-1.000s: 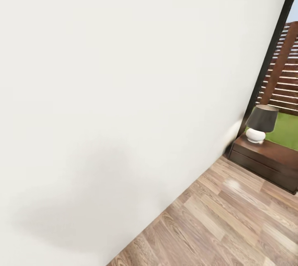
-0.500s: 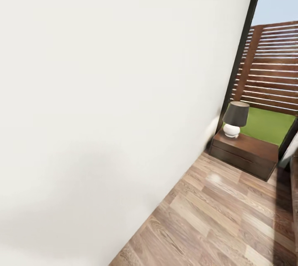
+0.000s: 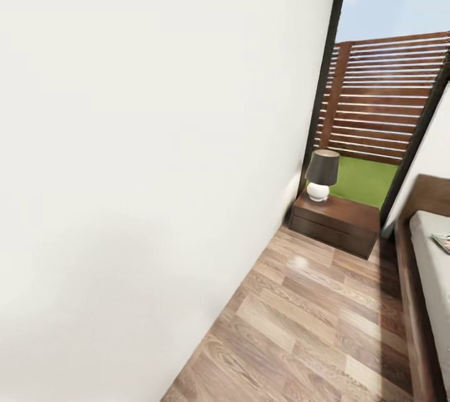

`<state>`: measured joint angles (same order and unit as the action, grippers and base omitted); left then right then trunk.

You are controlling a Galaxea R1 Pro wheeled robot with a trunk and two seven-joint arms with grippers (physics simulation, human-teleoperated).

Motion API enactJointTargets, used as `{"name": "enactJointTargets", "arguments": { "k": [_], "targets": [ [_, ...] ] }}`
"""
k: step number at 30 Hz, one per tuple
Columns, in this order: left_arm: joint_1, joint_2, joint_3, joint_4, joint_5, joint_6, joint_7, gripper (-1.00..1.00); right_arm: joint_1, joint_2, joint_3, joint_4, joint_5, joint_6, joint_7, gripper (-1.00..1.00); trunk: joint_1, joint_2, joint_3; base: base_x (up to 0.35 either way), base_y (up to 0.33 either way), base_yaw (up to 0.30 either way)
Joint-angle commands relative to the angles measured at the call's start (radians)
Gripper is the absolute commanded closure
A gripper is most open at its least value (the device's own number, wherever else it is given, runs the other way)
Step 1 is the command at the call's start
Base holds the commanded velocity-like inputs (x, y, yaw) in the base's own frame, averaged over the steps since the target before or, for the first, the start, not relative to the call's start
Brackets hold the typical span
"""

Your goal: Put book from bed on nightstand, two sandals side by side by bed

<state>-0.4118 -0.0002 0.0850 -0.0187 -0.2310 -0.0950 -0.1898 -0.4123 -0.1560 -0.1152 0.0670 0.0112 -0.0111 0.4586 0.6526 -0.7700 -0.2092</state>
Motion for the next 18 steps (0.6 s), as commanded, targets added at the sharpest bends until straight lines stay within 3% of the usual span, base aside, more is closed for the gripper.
{"name": "enactJointTargets", "arguments": {
  "k": [1,7,18],
  "targets": [
    [0.000,0.000,0.009,0.000,-0.010,-0.003,-0.002,-1.00,-0.002,0.000,-0.007,0.004,0.001,-0.001,0.003,-1.00,0.001,-0.001,-0.001,0.267,0.000,-0.296],
    [0.000,0.000,0.009,0.000,-0.010,-0.003,-0.002,-1.00,-0.002,0.000,-0.007,0.004,0.001,0.000,0.003,-1.00,0.001,-0.001,-0.001,0.227,0.000,-0.296],
    [0.000,0.000,0.009,0.000,-0.010,-0.003,-0.002,-1.00,-0.002,0.000,-0.007,0.004,0.001,0.000,0.003,-1.00,0.001,-0.001,-0.001,0.029,0.000,-0.295]
  ]
}}
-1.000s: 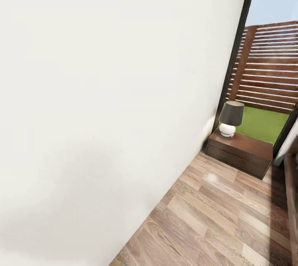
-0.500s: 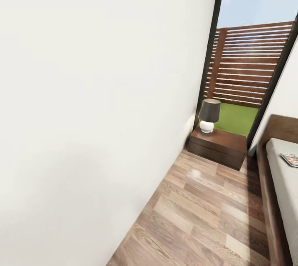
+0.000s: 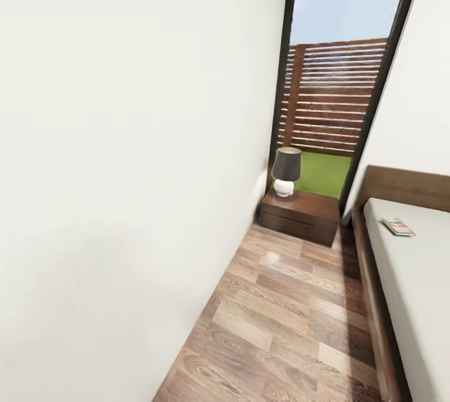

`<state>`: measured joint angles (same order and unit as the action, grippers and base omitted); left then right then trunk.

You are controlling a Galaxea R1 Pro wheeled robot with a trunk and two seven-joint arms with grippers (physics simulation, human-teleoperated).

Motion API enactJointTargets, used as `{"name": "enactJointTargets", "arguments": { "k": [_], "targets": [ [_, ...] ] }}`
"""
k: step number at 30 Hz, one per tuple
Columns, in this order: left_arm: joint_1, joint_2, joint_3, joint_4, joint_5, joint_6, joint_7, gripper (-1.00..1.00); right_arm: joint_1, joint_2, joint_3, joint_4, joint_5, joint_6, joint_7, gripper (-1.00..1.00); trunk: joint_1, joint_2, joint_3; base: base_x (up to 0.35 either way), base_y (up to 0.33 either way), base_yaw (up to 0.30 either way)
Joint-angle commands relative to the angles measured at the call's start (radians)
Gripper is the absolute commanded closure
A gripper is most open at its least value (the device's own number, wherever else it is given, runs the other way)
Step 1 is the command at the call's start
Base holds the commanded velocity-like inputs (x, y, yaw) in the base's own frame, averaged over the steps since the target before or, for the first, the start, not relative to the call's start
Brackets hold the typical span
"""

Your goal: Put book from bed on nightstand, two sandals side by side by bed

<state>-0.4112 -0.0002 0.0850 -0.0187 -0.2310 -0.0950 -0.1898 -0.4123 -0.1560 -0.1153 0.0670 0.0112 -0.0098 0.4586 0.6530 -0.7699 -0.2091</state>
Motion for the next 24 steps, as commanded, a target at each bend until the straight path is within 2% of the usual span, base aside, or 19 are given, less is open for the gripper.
{"name": "enactJointTargets", "arguments": {
  "k": [1,24],
  "targets": [
    [-0.001,0.000,0.009,0.000,-0.010,-0.003,-0.002,-1.00,-0.002,0.000,-0.007,0.004,0.001,-0.001,0.003,-1.00,0.000,-0.001,-0.001,0.001,0.000,-0.291],
    [-0.001,0.000,0.009,0.000,-0.010,-0.003,-0.002,-1.00,-0.002,0.000,-0.007,0.004,0.001,-0.001,0.003,-1.00,0.000,-0.001,-0.001,0.000,0.000,-0.287]
  ]
}}
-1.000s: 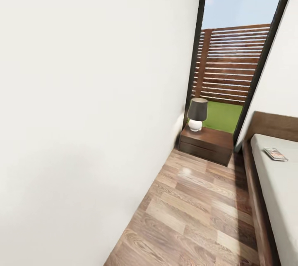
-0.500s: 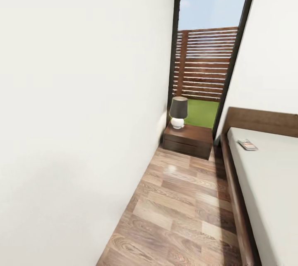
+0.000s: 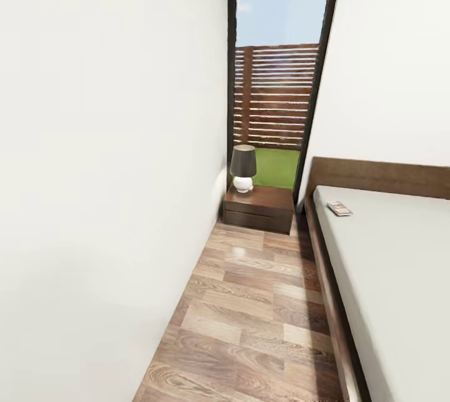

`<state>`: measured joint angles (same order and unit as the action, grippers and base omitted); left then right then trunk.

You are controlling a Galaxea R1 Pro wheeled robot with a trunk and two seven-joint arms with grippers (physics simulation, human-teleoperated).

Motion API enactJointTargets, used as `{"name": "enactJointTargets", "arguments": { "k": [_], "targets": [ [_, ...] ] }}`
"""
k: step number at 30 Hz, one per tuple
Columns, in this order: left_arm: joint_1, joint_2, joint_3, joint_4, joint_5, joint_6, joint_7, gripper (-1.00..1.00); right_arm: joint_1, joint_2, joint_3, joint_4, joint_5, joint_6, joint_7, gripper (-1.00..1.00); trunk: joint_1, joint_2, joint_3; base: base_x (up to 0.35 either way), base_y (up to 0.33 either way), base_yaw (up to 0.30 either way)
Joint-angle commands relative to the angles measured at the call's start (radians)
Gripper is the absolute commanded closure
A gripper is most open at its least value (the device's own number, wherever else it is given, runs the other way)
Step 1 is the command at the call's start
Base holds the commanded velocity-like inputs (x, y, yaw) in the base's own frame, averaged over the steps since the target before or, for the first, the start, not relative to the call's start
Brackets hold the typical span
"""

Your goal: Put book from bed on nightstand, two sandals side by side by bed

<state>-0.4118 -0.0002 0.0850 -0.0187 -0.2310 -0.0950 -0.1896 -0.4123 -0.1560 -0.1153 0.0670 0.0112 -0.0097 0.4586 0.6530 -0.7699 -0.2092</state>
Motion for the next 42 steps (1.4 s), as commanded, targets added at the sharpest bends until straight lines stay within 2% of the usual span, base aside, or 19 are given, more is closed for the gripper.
{"name": "enactJointTargets", "arguments": {
  "k": [1,24,30,42],
  "targets": [
    [-0.001,0.000,0.009,0.000,-0.010,-0.003,-0.002,-1.00,-0.002,0.000,-0.007,0.004,0.001,-0.001,0.003,-1.00,0.000,-0.001,-0.001,0.000,0.000,-0.285],
    [0.000,0.000,0.009,0.000,-0.010,-0.003,-0.002,-1.00,-0.002,0.000,-0.007,0.004,0.004,-0.002,0.002,-1.00,0.000,-0.001,-0.001,0.000,0.000,-0.280],
    [-0.001,0.000,0.009,0.000,-0.010,-0.003,-0.002,-1.00,-0.002,0.000,-0.007,0.004,0.005,-0.002,-0.001,-1.00,0.000,-0.001,-0.001,0.116,0.000,-0.075],
    [0.000,0.000,0.009,0.000,-0.010,-0.003,-0.002,-1.00,-0.002,0.000,-0.007,0.004,0.006,-0.003,-0.002,-1.00,0.000,-0.001,-0.001,0.313,0.000,-0.006]
  ]
}}
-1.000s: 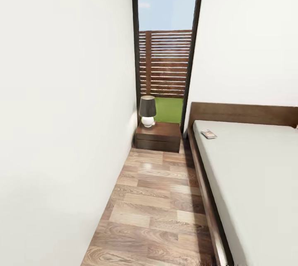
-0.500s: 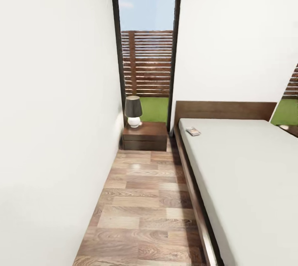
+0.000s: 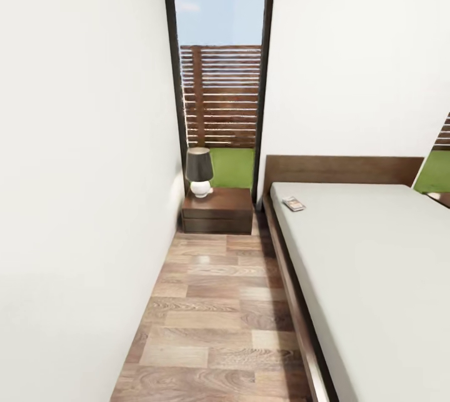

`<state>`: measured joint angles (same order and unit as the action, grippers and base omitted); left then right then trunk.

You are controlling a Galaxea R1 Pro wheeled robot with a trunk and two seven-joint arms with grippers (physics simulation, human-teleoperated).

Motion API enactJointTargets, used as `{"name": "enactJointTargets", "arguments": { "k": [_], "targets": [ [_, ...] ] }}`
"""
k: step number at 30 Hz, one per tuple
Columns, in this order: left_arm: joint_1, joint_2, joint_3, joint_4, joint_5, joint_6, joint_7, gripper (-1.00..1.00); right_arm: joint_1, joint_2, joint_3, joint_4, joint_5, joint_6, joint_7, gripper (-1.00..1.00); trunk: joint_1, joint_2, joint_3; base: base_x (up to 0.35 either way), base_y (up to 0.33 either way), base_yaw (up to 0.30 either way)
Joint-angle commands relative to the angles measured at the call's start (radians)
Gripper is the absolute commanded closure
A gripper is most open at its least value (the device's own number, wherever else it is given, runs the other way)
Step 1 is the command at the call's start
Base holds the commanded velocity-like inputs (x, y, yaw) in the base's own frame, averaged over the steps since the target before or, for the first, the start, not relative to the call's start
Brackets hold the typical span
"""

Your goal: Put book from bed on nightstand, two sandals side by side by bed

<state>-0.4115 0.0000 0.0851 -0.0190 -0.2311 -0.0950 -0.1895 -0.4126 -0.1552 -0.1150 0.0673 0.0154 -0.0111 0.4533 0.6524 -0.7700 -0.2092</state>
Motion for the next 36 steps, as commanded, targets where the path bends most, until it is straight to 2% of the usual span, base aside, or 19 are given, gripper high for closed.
{"name": "enactJointTargets", "arguments": {
  "k": [1,17,36],
  "targets": [
    [-0.001,0.000,0.009,0.001,-0.010,-0.003,-0.002,-1.00,-0.002,-0.001,-0.008,0.003,0.001,-0.001,0.003,-1.00,0.001,-0.001,-0.001,0.332,0.000,0.000],
    [0.000,0.000,0.009,0.001,-0.010,-0.003,-0.002,-1.00,-0.002,-0.001,-0.008,0.003,0.001,-0.001,0.004,-1.00,0.001,-0.001,-0.001,0.332,0.004,0.000],
    [0.000,0.000,0.009,0.001,-0.010,-0.003,-0.002,-1.00,-0.002,-0.001,-0.008,0.003,0.000,-0.001,0.004,-1.00,0.001,-0.001,-0.001,0.332,0.081,0.000]
  ]
}}
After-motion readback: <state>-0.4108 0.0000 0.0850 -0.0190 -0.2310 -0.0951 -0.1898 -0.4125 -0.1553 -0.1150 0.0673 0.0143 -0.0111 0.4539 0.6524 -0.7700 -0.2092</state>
